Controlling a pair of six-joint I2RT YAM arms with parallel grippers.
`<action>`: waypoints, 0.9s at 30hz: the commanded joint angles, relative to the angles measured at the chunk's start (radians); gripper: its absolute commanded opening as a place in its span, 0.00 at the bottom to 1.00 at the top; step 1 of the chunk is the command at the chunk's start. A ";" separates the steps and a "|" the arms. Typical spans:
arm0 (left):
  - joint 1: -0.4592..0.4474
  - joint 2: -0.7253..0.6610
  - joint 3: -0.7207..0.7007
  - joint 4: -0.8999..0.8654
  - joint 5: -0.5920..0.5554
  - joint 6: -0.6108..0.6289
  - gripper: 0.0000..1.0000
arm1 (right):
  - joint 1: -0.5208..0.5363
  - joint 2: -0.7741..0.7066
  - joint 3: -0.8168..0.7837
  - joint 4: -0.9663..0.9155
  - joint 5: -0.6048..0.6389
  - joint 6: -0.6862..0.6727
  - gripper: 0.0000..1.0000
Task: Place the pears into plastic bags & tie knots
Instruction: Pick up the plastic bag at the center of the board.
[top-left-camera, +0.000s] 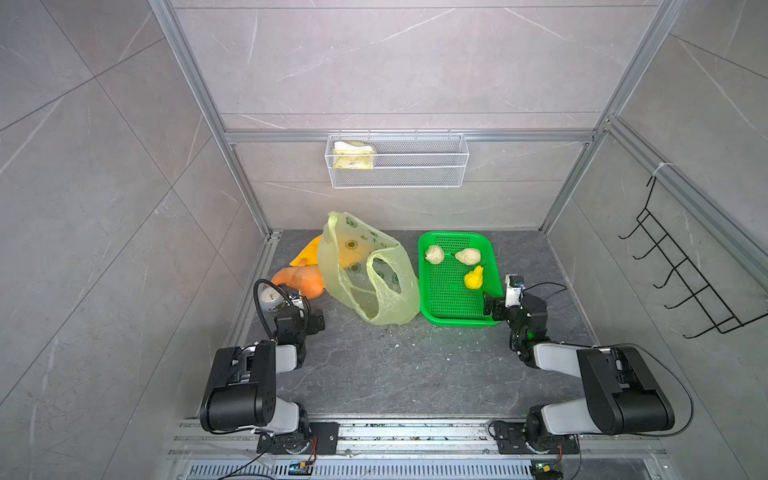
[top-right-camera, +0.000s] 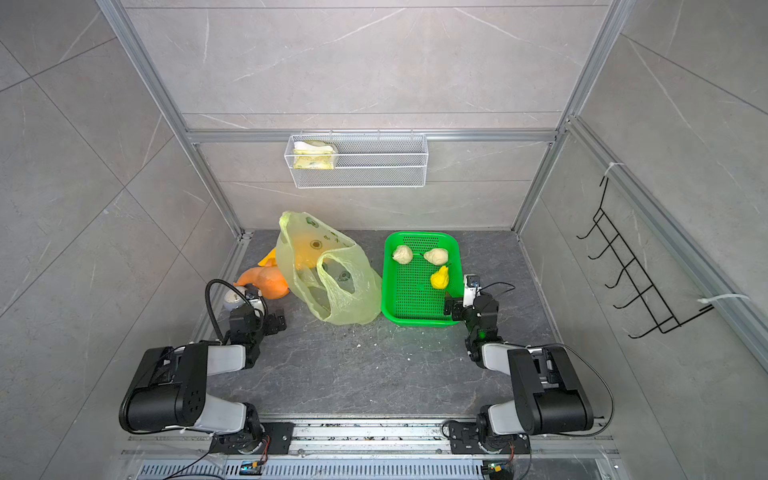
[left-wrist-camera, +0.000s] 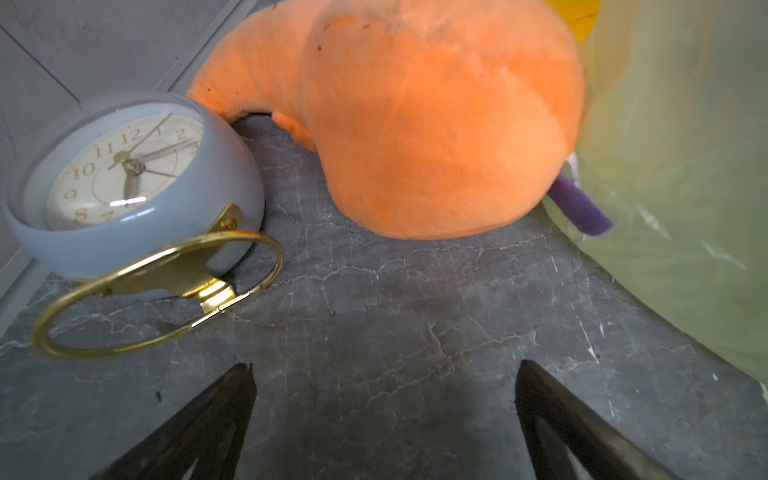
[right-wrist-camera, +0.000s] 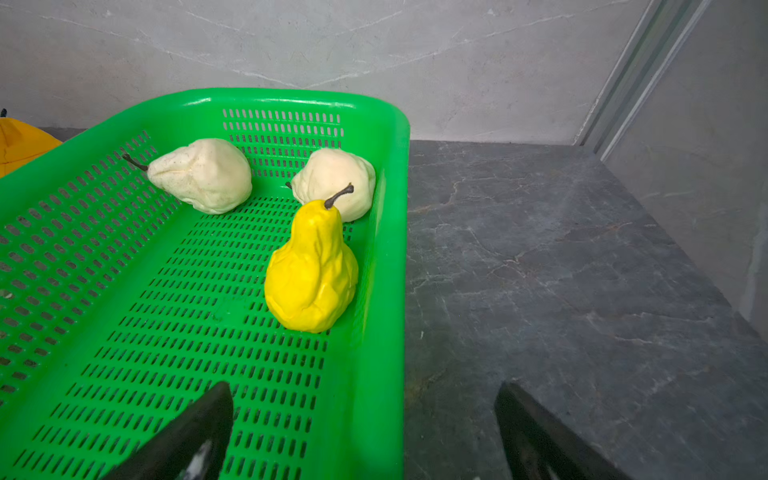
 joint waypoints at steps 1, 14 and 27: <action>-0.007 0.042 0.045 0.176 0.003 0.009 1.00 | 0.017 0.077 0.012 0.034 0.000 -0.002 1.00; -0.006 0.042 0.044 0.176 0.004 0.007 1.00 | 0.017 0.077 0.015 0.027 0.000 0.000 1.00; -0.005 -0.168 0.095 -0.082 -0.227 -0.087 1.00 | 0.016 -0.162 0.035 -0.234 0.127 0.071 0.99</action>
